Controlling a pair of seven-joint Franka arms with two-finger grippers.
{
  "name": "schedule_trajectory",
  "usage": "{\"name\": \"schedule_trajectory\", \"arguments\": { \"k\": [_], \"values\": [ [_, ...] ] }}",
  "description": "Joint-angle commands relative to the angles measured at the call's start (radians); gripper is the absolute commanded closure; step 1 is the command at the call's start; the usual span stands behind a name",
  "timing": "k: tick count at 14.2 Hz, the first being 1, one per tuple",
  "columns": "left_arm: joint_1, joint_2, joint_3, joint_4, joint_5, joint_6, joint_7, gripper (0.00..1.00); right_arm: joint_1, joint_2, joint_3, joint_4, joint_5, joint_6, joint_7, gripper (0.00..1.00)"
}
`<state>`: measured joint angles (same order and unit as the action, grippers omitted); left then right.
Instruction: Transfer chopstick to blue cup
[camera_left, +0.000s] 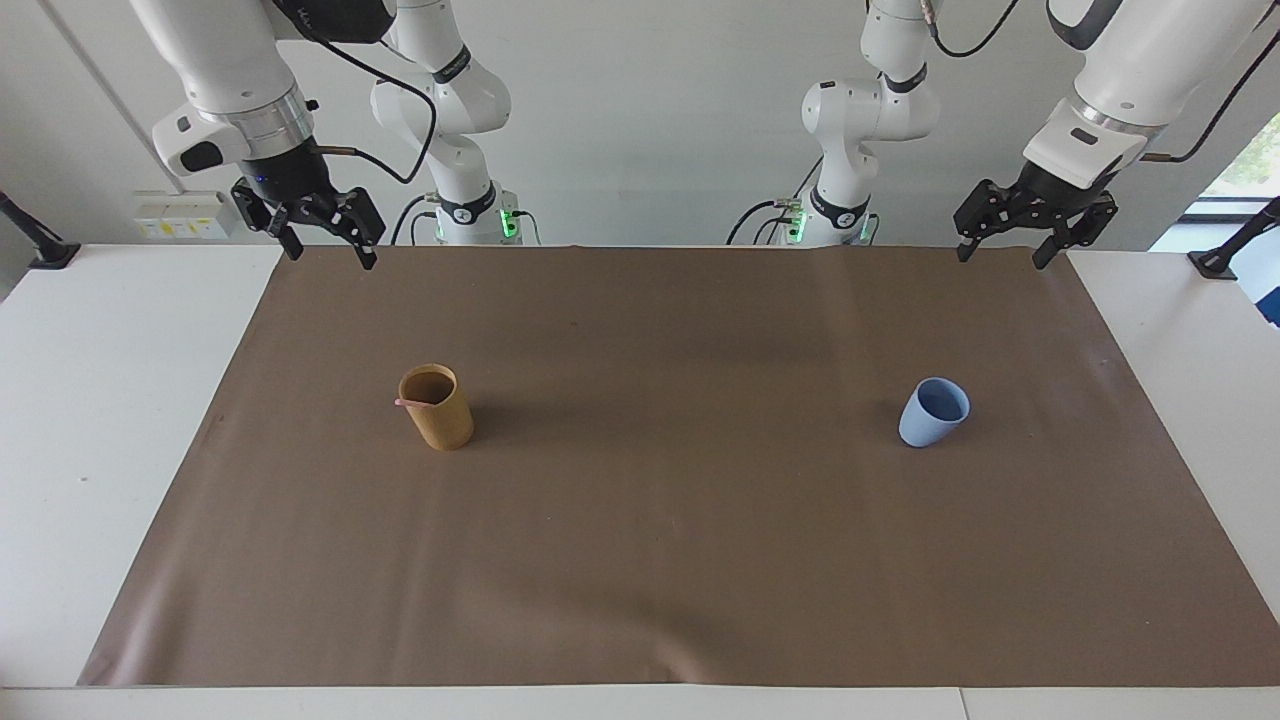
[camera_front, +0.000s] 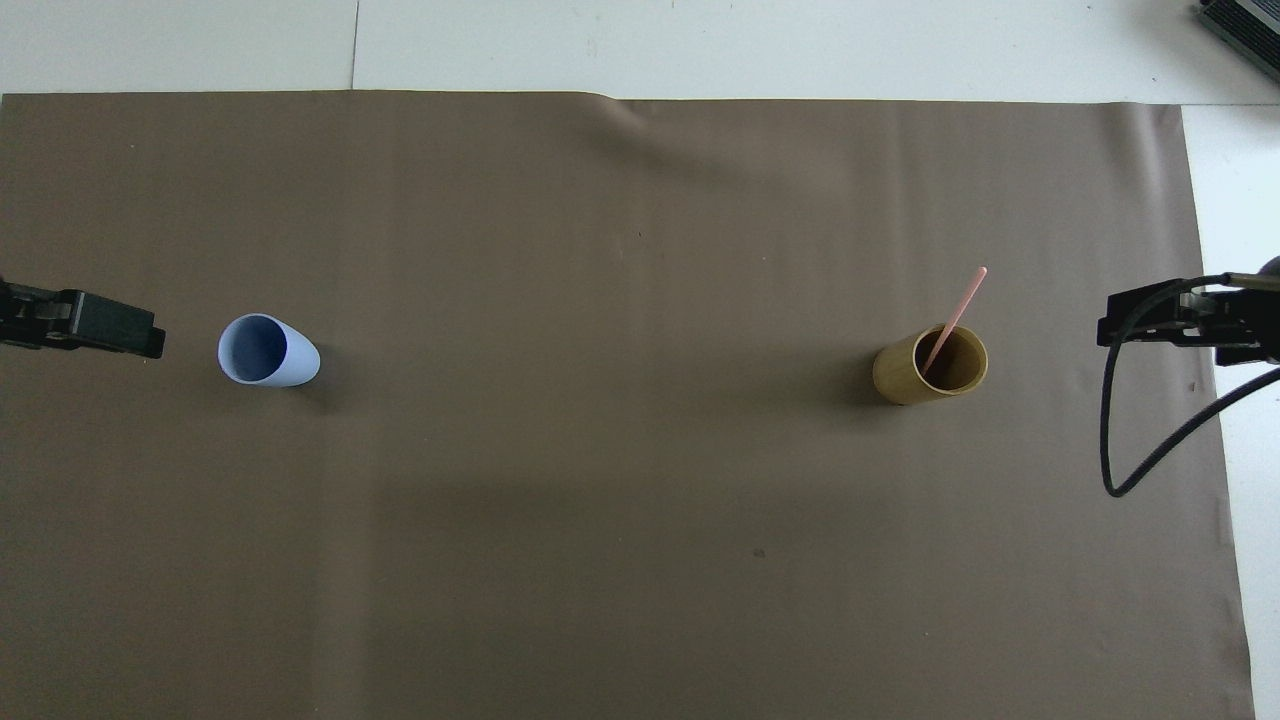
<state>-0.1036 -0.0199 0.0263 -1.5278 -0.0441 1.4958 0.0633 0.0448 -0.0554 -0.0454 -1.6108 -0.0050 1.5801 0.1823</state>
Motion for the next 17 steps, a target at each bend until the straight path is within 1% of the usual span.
{"name": "schedule_trajectory", "arguments": {
  "k": [1,13,17],
  "values": [
    [0.012,-0.018,-0.003,-0.015,-0.011,-0.002,0.0,0.0,-0.017,-0.026,0.006,-0.029,0.025,0.006,-0.018,0.0],
    [0.015,-0.022,-0.002,-0.02,-0.008,-0.011,0.003,0.0,-0.019,-0.021,0.004,-0.018,0.028,0.001,-0.017,0.0],
    [0.013,-0.02,-0.002,-0.021,-0.005,0.014,0.006,0.0,-0.023,-0.023,0.002,-0.02,0.023,-0.002,-0.015,0.0]
  ]
}}
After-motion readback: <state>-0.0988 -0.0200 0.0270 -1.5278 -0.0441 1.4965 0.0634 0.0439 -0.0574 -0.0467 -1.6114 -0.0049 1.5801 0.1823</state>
